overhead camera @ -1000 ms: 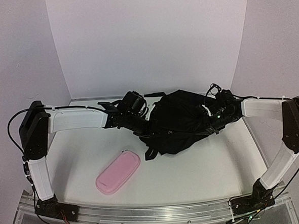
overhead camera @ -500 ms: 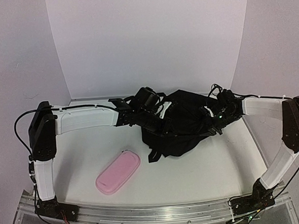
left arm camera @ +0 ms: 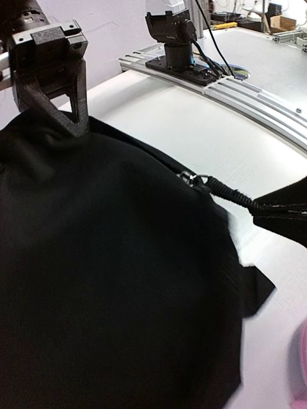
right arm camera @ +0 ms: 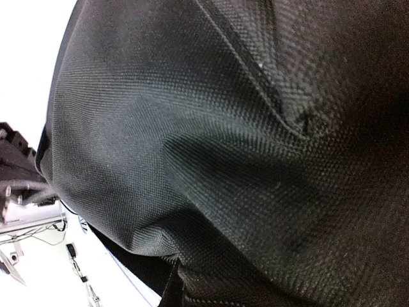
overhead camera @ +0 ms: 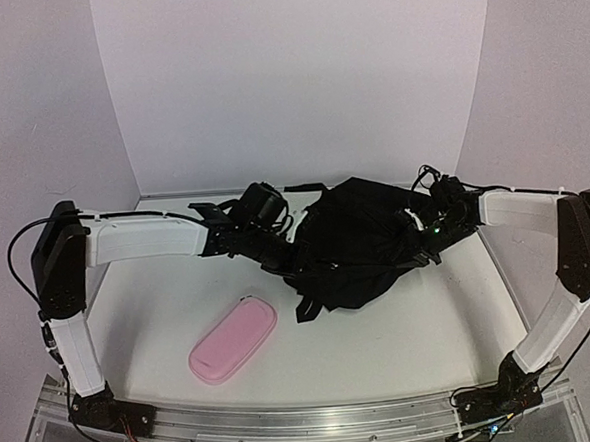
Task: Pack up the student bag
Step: Adjust the student bag at the center of the board.
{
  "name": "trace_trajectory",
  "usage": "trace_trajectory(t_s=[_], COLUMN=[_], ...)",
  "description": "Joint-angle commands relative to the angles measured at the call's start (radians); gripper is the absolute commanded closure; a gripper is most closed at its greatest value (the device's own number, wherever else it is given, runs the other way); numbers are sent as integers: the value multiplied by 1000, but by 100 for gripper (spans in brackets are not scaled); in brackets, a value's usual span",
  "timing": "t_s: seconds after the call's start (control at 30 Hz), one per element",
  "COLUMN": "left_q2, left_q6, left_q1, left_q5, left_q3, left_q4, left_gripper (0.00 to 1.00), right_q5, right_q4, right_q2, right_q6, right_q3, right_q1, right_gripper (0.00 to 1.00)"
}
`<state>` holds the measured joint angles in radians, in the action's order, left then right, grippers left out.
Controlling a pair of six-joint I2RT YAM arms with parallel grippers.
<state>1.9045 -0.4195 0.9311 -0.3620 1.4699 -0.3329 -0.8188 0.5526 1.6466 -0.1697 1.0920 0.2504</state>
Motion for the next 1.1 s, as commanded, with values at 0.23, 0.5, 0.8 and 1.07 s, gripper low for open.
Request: trace_trajectory(t_s=[0.23,0.5,0.8,1.07], left_q2=[-192,-150,9,46], left_q6=[-2,18,8,-2], left_q1=[-145,-174,-93,-95], left_q5=[94,40,-109,-154], left_q3=[-127,-102,65,151], left_q4=[1,11,40,12], left_gripper=[100,100,100,100], right_q5=[140,152,90,224], right_q4=[69,150,215,66], right_q2=[34,31,-176,-162], right_q6=[153,271,396,448], right_q3=[68,111,141,165], right_q1=[-86,-134,61,229], right_gripper=[100,98,28,31])
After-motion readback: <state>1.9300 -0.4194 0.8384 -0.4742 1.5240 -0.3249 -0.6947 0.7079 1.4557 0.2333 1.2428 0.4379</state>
